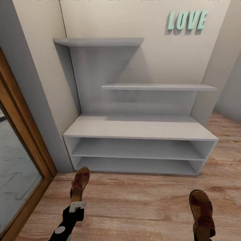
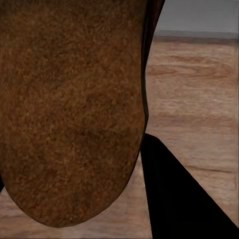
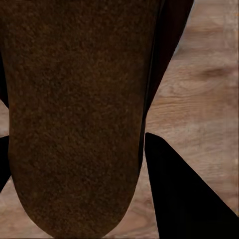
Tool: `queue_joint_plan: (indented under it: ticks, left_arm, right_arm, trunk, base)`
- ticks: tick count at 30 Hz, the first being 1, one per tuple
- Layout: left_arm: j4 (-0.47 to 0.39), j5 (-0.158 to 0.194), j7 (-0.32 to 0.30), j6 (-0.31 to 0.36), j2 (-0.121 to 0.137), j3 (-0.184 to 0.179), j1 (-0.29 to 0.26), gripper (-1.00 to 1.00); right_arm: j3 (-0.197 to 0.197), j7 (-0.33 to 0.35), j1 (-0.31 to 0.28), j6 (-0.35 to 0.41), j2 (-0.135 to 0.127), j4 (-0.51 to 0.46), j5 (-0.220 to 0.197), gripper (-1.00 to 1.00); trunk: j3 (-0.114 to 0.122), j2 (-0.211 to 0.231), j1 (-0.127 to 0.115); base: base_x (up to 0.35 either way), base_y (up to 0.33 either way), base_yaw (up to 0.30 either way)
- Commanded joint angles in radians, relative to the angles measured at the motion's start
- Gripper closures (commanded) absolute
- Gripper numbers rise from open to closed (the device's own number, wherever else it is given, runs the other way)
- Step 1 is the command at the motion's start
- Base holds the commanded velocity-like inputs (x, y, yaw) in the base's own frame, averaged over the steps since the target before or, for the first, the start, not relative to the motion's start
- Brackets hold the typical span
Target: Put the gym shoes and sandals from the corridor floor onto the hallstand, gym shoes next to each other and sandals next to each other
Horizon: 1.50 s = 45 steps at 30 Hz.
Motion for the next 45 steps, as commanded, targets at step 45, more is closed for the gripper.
queue_joint_plan:
  ticks: [45]
  left_arm:
    - [-0.033, -0.01, 0.001, 0.408, -0.041, -0.005, -0.343, 1.0]
  right_arm:
    - [-0.257, 0.006, -0.002, 0.217, 0.001, -0.125, 0.015, 1.0]
  trunk:
    - [-0.04, -0.063, 0.034]
  base:
    - [0.0, 0.0, 0.0]
